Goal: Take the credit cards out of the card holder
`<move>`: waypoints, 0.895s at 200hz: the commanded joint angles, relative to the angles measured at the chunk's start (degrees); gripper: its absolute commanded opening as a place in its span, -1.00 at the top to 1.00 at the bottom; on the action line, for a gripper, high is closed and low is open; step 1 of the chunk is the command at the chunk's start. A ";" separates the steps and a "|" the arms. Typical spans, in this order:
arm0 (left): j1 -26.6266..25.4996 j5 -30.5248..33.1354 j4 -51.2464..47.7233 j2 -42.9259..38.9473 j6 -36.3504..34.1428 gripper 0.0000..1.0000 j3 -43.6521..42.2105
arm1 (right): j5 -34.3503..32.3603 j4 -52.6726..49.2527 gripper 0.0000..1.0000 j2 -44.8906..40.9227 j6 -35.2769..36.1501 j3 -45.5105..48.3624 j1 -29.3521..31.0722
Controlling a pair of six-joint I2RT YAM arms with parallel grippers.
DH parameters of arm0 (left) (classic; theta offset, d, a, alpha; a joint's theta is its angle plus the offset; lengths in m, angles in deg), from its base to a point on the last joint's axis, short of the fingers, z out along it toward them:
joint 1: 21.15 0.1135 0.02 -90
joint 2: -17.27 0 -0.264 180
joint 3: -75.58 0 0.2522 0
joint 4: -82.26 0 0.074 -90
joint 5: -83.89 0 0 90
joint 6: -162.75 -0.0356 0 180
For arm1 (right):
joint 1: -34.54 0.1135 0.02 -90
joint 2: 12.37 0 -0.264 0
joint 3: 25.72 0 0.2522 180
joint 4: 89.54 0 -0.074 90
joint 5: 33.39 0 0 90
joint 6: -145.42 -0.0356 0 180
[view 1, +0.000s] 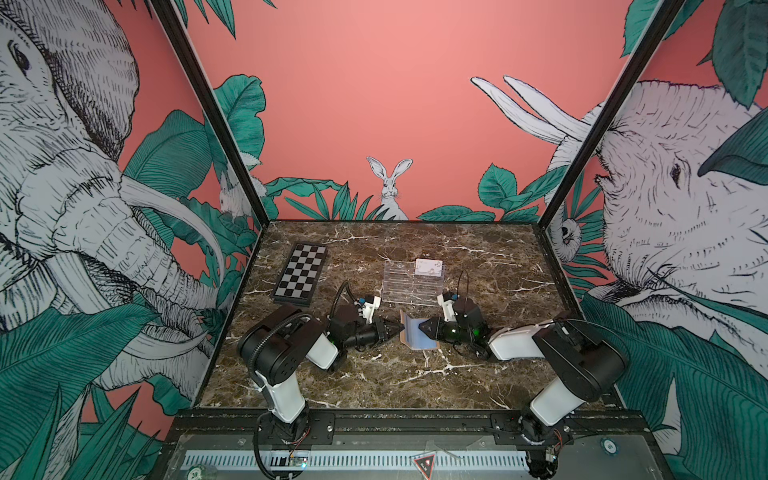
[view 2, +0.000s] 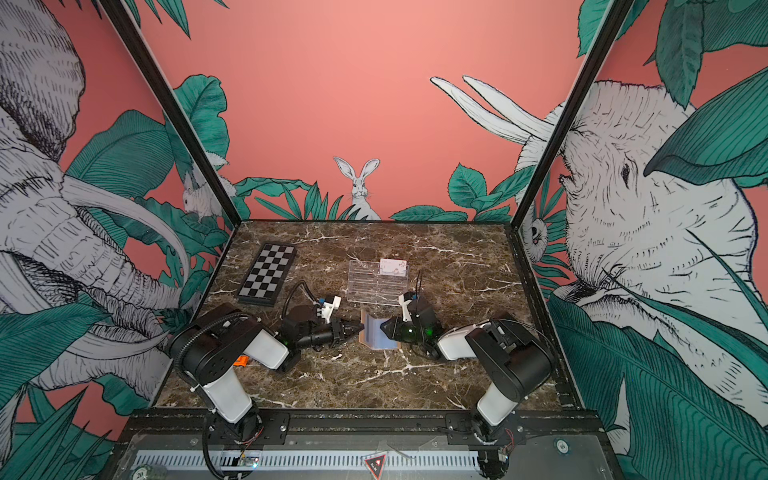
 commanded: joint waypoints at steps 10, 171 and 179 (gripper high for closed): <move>-0.24 -0.59 2.53 0.30 -0.27 0.93 0.07 | 0.18 -3.56 0.47 1.41 0.82 -0.54 0.69; -0.28 0.03 -1.92 -1.07 -3.41 1.00 -0.33 | -10.26 -25.42 -0.49 -10.32 10.06 -9.80 6.27; -0.27 0.04 -1.92 -1.02 -3.43 1.00 -0.33 | -11.55 -27.88 -0.59 -10.13 10.40 -11.51 6.67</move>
